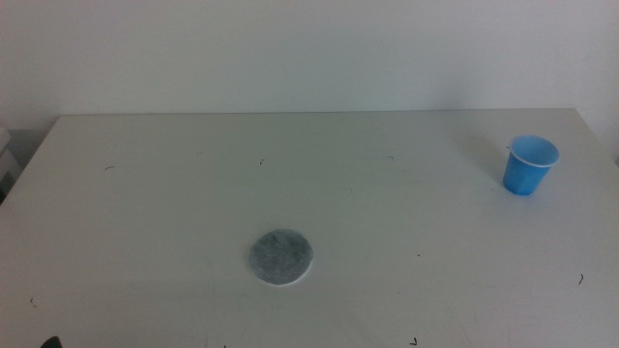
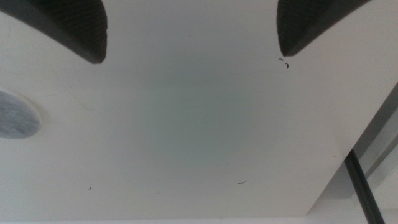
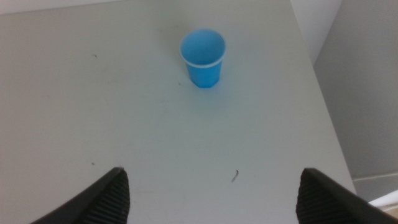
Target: Place an empty cup on a cup mat.
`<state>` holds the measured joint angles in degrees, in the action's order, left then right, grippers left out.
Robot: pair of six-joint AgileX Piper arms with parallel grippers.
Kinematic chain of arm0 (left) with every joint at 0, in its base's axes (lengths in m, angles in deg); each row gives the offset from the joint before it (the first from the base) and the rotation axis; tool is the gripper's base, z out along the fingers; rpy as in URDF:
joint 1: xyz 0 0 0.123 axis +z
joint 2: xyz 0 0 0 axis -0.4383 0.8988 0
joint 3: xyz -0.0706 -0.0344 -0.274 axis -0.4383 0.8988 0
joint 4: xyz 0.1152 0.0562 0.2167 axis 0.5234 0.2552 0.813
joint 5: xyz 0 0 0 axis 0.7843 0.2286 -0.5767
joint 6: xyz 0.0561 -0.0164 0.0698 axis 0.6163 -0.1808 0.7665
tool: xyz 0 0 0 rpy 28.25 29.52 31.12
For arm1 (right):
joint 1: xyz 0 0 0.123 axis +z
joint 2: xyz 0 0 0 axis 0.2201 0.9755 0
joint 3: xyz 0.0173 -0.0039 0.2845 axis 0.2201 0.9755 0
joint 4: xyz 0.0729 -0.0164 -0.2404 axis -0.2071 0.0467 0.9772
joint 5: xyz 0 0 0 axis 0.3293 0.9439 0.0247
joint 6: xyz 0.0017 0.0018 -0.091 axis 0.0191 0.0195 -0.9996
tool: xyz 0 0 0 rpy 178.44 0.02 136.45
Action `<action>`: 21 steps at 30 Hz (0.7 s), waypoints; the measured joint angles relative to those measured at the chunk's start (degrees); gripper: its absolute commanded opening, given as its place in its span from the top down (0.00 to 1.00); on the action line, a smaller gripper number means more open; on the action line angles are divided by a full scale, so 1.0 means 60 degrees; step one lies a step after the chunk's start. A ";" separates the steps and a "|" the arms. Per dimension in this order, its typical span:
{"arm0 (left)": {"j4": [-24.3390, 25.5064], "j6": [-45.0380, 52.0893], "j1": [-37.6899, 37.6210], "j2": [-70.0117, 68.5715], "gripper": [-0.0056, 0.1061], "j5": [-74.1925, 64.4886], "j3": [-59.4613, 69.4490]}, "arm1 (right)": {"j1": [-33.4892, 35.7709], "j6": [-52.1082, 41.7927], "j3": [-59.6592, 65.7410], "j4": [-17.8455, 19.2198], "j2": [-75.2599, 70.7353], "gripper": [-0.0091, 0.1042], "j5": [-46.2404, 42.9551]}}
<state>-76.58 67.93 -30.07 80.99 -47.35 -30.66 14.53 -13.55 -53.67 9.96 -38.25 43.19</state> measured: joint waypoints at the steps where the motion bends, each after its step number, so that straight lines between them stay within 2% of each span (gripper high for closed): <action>1: 0.0000 0.0000 0.0000 0.0000 0.01 0.0000 0.0000 | 0.0000 0.0042 -0.0208 -0.0052 0.0212 0.28 0.0047; 7: 0.0000 0.0000 0.0000 0.0000 0.01 0.0000 0.0000 | 0.0000 0.0236 -0.1946 -0.0243 0.2103 0.28 0.0951; 21: 0.0000 0.0000 0.0000 0.0000 0.01 0.0000 0.0000 | 0.0000 0.0265 -0.5819 -0.0166 0.6501 0.28 0.2321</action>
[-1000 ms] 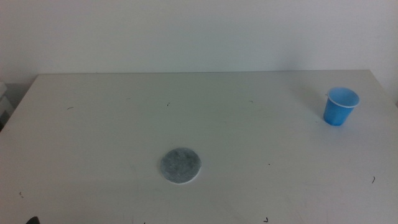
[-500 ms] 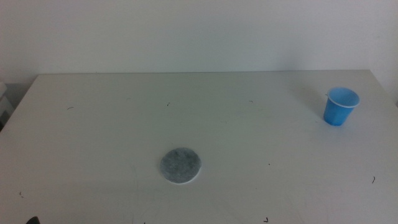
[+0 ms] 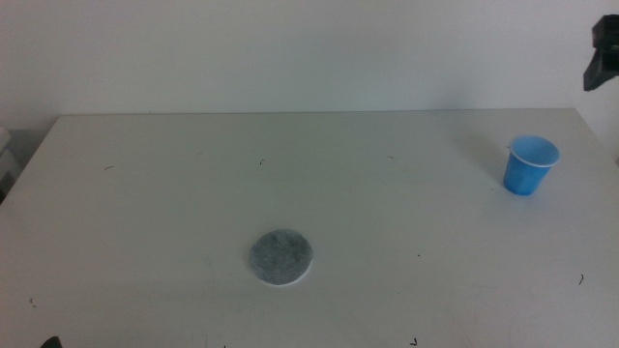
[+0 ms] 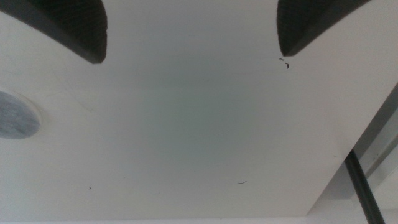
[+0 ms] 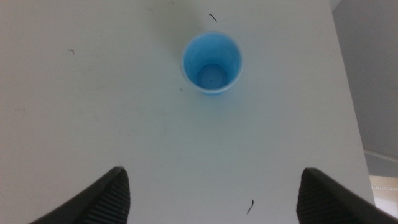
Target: Place an empty cup on a cup mat.
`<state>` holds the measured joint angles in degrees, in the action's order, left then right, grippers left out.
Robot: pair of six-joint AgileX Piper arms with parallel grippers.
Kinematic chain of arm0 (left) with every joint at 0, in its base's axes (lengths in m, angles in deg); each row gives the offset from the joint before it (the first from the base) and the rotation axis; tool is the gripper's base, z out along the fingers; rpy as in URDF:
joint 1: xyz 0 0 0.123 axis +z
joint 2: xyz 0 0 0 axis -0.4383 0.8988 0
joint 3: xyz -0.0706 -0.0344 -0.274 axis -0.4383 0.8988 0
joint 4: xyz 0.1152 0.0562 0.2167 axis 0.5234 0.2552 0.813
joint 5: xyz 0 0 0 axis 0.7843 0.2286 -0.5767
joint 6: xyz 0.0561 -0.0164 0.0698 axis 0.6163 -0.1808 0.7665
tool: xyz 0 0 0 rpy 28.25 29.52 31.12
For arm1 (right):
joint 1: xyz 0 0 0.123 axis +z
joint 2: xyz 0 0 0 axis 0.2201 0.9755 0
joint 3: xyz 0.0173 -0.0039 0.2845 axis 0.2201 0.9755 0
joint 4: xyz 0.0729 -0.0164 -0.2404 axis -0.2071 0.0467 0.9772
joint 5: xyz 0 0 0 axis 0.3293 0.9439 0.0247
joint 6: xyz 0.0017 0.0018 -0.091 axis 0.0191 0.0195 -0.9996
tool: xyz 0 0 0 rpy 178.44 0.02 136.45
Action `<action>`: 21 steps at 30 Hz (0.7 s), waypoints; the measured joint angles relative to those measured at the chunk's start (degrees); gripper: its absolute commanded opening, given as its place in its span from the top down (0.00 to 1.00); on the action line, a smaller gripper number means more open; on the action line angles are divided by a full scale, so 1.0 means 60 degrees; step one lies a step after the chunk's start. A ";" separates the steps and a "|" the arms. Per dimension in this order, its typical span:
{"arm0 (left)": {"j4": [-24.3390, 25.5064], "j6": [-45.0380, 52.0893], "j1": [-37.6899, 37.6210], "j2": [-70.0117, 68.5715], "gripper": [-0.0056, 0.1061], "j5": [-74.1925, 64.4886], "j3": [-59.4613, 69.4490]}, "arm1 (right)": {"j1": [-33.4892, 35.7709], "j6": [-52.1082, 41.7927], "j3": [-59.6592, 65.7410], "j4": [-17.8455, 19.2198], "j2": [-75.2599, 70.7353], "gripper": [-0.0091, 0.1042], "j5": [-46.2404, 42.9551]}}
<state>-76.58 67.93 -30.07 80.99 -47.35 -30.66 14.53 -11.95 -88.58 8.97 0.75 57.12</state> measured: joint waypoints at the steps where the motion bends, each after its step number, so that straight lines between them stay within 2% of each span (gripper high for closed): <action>1: 0.0000 0.0000 0.0000 0.0000 0.01 0.0000 0.0000 | 0.0000 0.0000 -0.0210 0.0000 0.0221 0.28 0.0067; 9: 0.0000 0.0000 0.0000 0.0000 0.01 0.0000 0.0000 | 0.0000 0.0000 -0.2271 0.0030 0.2284 0.28 0.0446; 21: 0.0000 0.0000 0.0000 0.0000 0.01 0.0000 0.0000 | -0.0798 -0.0063 -0.2514 -0.0021 0.4280 0.28 0.0438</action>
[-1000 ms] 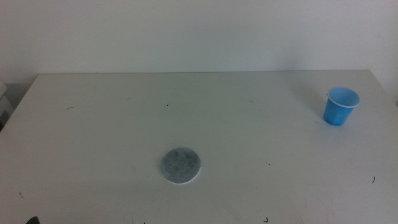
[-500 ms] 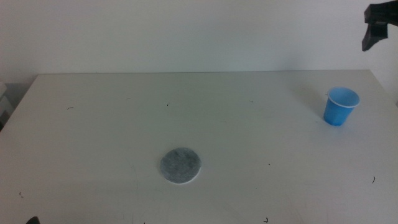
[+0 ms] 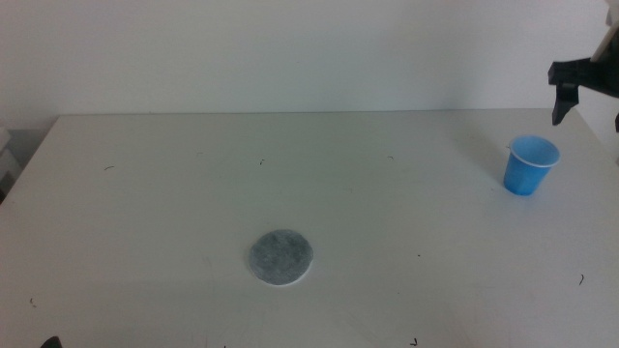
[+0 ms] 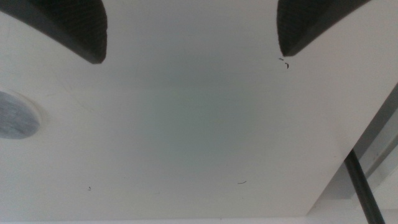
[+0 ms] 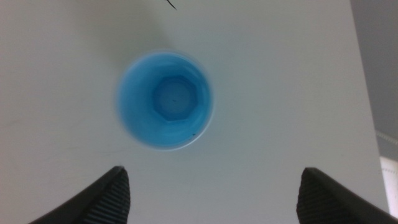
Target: Place an empty cup on a cup mat.
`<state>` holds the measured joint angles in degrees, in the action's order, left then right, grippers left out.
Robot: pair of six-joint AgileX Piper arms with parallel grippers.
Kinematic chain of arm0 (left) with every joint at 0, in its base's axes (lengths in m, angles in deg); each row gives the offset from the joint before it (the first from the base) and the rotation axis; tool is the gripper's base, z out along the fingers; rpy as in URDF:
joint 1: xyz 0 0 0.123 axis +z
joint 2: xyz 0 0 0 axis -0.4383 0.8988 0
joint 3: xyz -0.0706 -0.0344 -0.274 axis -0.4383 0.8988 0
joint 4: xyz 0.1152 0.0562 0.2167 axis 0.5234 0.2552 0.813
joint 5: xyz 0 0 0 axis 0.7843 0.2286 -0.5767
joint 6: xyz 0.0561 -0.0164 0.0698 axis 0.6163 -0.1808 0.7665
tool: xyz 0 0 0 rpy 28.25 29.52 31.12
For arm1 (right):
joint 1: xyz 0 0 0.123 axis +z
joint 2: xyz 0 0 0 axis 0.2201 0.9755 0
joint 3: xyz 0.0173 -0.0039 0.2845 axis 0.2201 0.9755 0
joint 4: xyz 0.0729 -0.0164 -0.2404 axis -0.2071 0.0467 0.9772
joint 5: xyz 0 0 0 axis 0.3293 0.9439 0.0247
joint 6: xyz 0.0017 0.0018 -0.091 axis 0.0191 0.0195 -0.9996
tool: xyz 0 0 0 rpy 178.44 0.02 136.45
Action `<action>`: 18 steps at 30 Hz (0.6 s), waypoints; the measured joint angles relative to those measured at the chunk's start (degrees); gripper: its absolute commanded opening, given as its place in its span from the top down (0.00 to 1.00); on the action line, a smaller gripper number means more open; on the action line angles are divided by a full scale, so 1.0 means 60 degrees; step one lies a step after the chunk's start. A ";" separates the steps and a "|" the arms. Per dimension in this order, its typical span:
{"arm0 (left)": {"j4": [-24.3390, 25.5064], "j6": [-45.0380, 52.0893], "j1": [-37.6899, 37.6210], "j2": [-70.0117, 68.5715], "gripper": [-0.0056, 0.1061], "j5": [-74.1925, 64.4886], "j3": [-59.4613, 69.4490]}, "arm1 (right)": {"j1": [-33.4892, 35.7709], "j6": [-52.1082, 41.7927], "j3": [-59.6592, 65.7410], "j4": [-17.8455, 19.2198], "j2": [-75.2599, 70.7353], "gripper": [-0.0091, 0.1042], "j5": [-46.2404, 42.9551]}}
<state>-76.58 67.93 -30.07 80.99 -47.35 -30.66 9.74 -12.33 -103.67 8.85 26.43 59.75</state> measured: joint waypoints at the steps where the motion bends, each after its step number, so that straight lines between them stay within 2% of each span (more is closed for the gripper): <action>1: 0.0000 0.0000 0.0000 0.0000 0.01 0.0000 0.0000 | -0.0029 0.0000 0.0000 0.0000 0.0114 0.28 0.0000; 14: 0.0000 0.0000 0.0000 0.0000 0.01 0.0000 0.0000 | -0.0060 0.0000 0.0000 -0.0011 0.1697 0.28 -0.1264; 18: 0.0000 0.0000 0.0000 0.0000 0.01 0.0000 0.0000 | -0.0060 0.0000 0.0000 -0.0011 0.2053 0.31 -0.1674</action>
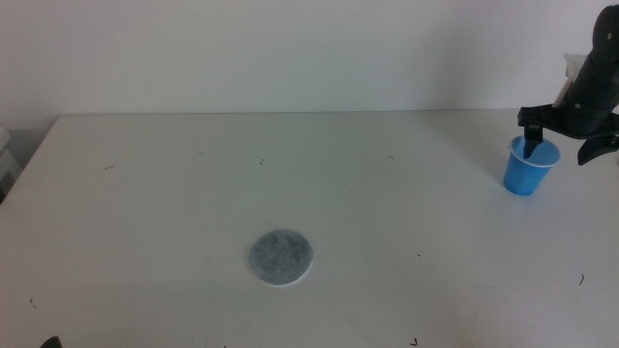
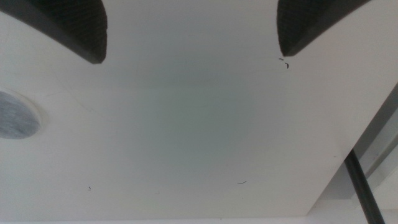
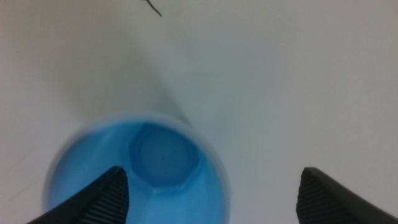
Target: Place an empty cup on a cup mat.
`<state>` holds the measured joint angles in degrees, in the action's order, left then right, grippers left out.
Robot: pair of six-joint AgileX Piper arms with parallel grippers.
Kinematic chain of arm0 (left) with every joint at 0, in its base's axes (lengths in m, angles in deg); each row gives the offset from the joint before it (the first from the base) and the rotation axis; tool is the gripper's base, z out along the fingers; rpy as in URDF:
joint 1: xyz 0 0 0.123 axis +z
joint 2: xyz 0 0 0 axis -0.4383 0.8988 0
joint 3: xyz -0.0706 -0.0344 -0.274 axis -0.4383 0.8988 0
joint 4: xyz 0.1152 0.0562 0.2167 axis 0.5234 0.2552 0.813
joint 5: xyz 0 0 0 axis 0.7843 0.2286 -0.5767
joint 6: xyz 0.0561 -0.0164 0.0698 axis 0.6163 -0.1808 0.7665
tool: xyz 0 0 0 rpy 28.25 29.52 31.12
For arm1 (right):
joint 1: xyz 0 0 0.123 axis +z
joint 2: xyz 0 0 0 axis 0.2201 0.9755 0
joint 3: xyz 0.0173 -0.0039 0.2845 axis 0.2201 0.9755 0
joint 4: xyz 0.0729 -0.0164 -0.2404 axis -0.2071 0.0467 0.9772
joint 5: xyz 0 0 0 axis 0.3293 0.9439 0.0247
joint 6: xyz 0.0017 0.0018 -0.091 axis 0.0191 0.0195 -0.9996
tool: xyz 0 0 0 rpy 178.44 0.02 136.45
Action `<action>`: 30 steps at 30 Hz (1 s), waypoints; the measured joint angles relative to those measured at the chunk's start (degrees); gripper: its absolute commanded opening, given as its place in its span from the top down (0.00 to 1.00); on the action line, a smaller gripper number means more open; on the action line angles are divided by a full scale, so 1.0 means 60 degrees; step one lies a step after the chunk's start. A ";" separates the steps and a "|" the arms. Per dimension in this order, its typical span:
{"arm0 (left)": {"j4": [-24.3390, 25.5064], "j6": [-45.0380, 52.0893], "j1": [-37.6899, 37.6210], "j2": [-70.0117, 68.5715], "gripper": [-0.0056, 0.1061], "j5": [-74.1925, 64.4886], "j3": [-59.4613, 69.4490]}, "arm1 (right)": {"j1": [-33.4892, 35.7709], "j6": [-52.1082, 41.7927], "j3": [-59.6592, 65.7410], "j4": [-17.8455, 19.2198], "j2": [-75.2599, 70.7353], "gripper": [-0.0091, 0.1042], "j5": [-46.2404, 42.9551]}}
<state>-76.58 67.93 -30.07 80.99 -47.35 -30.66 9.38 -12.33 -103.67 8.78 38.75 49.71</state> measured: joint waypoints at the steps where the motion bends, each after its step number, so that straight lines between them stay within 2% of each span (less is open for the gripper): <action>1: 0.0000 0.0000 0.0000 0.0000 0.01 0.0000 0.0000 | 0.0000 0.0000 0.0000 0.0000 0.0054 0.33 -0.0092; 7: 0.0000 0.0000 0.0000 0.0000 0.01 0.0000 0.0000 | 0.0000 0.0000 0.0000 0.0000 0.0330 0.51 -0.0733; 16: 0.0000 0.0000 0.0000 0.0000 0.01 0.0000 0.0000 | 0.0000 -0.0014 0.0000 0.0021 0.0484 0.93 -0.1036; 30: 0.0000 0.0000 0.0000 0.0000 0.01 0.0000 0.0000 | 0.0000 -0.0446 0.0018 -0.0351 -0.0412 0.93 -0.0399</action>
<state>-76.58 67.93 -30.07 80.99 -47.35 -30.66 9.38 -15.01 -103.56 6.67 36.28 47.31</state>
